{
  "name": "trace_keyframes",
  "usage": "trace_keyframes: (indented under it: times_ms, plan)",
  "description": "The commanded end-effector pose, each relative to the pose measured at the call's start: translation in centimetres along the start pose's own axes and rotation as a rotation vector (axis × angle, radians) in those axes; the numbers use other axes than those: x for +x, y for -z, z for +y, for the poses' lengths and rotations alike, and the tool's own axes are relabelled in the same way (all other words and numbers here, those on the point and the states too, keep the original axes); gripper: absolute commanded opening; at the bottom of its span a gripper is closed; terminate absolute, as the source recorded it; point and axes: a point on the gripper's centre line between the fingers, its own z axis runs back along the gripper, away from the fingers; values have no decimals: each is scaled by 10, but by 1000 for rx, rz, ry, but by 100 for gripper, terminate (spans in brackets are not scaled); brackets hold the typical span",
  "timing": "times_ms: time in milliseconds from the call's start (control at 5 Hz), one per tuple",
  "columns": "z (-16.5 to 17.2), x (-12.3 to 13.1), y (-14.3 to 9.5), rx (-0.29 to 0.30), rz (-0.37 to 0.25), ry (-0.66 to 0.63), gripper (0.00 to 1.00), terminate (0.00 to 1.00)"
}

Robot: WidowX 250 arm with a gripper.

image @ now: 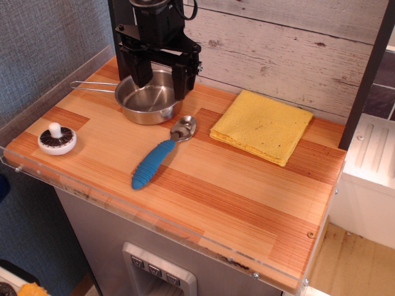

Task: Place the yellow cloth to the front right of the table and to the right of the blue spoon.

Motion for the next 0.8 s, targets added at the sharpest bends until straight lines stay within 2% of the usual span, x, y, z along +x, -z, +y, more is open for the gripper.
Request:
trace_keyframes:
  times_ms: [0,200,400,600]
  plan:
    - [0,0,0,0,0,0,100,0]
    - [-15,28,-2,-14,-76,42,100,0]
    - [-42,50,-1,-30,-112,90,100,0]
    - [-67,63,10,-43,-111,87,100,0]
